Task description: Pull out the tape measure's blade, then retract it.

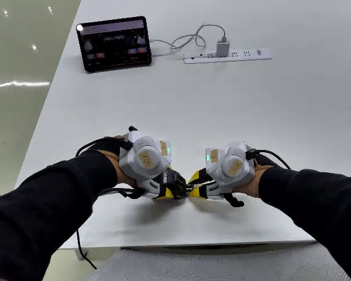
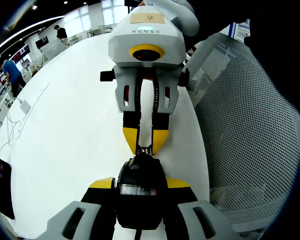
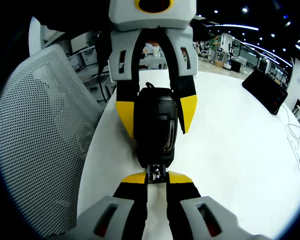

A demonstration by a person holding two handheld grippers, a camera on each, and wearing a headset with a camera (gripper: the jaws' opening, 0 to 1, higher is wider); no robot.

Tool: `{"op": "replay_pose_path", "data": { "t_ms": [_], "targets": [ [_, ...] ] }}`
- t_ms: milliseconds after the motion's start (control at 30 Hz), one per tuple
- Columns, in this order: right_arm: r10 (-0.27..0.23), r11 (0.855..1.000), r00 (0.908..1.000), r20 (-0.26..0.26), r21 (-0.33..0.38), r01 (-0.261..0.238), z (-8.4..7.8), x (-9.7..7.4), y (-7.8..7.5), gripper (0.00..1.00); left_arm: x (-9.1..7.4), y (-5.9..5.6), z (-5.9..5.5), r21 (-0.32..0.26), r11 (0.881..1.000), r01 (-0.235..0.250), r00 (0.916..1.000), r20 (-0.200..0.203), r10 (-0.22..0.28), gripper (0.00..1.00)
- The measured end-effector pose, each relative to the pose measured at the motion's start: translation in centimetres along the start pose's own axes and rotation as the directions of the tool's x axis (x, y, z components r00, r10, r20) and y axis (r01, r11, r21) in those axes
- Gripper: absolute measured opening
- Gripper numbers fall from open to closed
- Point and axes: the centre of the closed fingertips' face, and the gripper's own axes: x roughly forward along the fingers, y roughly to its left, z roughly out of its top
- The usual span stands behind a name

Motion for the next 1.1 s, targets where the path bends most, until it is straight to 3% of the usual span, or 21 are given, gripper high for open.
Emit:
{"op": "replay_pose_path", "data": {
  "t_ms": [300,500,633,700,767,833,1100],
  "targets": [
    [-0.007,0.999,0.9996,-0.026,-0.033,0.006,-0.7,-0.1,0.1,0.11,0.2,-0.1,0.2,-0.008,1.000,-0.009,0.9999,0.006,0.009,0.32],
    [0.009,1.000,0.9998,-0.019,0.011,-0.008,-0.6,0.0,-0.2,0.13,0.1,0.0,0.2,-0.021,1.000,-0.012,0.9998,0.014,0.013,0.32],
    [0.008,0.999,1.0000,0.006,0.037,-0.008,0.3,0.6,-0.3,0.22,0.2,0.0,0.2,-0.019,1.000,-0.013,0.9998,0.013,0.013,0.32],
    [0.028,1.000,0.9995,-0.013,0.011,-0.028,0.3,1.2,0.3,0.12,0.2,0.1,0.1,-0.022,1.000,-0.014,0.9998,0.013,0.014,0.32],
    [0.008,1.000,0.9997,-0.022,0.006,-0.008,0.0,1.4,0.0,0.12,0.2,0.0,0.1,-0.021,1.000,-0.013,0.9998,0.013,0.013,0.32],
    [0.018,0.998,0.9996,-0.021,0.058,-0.016,0.0,1.1,-0.1,0.12,0.2,0.0,0.1,-0.018,1.000,-0.013,0.9998,0.014,0.014,0.32],
    [0.013,0.999,0.9998,-0.017,0.044,-0.012,0.3,0.8,-0.2,0.11,0.0,0.1,0.0,-0.021,1.000,-0.015,0.9998,0.013,0.016,0.32]
  ]
}}
